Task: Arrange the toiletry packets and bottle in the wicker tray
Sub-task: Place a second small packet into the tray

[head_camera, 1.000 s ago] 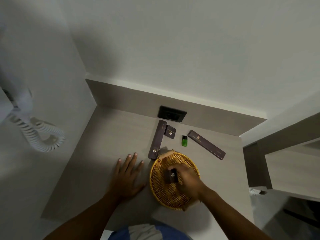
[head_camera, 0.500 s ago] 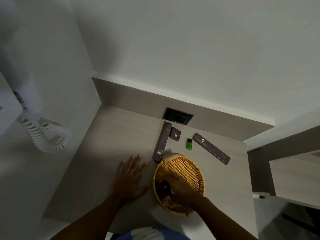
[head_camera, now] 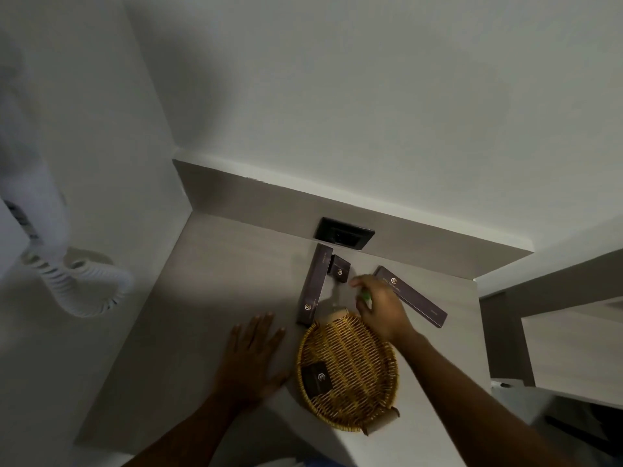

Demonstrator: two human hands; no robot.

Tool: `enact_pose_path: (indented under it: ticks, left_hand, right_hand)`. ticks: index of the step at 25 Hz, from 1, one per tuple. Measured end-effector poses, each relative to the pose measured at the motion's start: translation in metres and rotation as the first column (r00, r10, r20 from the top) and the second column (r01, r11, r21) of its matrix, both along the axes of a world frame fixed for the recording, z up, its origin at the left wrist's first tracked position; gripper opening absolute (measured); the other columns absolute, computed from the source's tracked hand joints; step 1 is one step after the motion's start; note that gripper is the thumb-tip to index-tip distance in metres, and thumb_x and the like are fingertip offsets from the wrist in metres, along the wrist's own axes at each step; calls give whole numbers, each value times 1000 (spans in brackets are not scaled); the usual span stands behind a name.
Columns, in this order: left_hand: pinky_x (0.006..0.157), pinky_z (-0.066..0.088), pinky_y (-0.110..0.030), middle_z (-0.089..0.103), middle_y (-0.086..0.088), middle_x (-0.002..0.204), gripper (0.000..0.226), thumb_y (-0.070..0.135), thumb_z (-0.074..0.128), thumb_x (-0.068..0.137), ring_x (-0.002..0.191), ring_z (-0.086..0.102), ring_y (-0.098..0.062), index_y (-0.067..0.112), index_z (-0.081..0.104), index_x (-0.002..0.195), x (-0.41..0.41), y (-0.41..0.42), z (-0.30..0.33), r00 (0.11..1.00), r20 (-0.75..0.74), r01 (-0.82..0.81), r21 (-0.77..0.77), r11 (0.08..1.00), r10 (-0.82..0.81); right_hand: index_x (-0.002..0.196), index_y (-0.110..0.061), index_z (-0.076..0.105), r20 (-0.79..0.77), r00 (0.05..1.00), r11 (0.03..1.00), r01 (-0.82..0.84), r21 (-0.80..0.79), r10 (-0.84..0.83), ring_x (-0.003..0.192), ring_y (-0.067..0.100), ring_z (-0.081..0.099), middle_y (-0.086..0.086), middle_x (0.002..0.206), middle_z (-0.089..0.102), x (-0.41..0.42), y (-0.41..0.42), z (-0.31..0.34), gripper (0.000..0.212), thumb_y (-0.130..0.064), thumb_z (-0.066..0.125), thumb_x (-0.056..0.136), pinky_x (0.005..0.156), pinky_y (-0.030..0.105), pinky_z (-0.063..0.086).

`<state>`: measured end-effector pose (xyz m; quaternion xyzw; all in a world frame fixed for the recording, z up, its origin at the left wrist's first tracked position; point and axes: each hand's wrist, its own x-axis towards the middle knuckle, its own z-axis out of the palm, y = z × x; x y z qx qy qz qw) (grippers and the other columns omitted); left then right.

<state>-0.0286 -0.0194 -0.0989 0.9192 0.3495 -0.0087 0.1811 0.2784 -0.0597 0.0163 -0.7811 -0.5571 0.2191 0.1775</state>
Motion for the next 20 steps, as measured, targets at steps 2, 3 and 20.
enact_pose_path:
  ticks: [2, 3, 20]
  left_hand:
    - [120, 6, -55, 16, -10, 167, 89, 76, 45, 84, 153, 13, -33, 29, 25, 156, -1, -2, -2, 1000, 13, -10, -9, 1000, 10]
    - [121, 6, -55, 14, -8, 168, 89, 77, 43, 84, 153, 12, -32, 29, 23, 157, -2, -2, -4, 1000, 17, -21, -15, 1000, 21]
    - [119, 13, -58, 17, -11, 167, 87, 76, 43, 84, 152, 16, -34, 30, 26, 156, 1, -1, 2, 999, 15, -28, -22, 999, 28]
  right_hand:
    - [121, -21, 51, 101, 994, 992, 52, -117, -41, 100, 21, 58, 6, 119, 62, 13, 36, -1, 33, -30, 59, 91, 81, 34, 51]
    - [122, -17, 50, 106, 991, 982, 97, -164, -80, 94, 22, 59, 9, 115, 64, 15, 52, -5, 37, -37, 58, 91, 75, 34, 50]
    - [128, -31, 45, -214, 976, 997, 40, 60, -26, 110, 8, 55, -13, 122, 57, 8, 41, 19, 61, -35, 74, 75, 85, 28, 50]
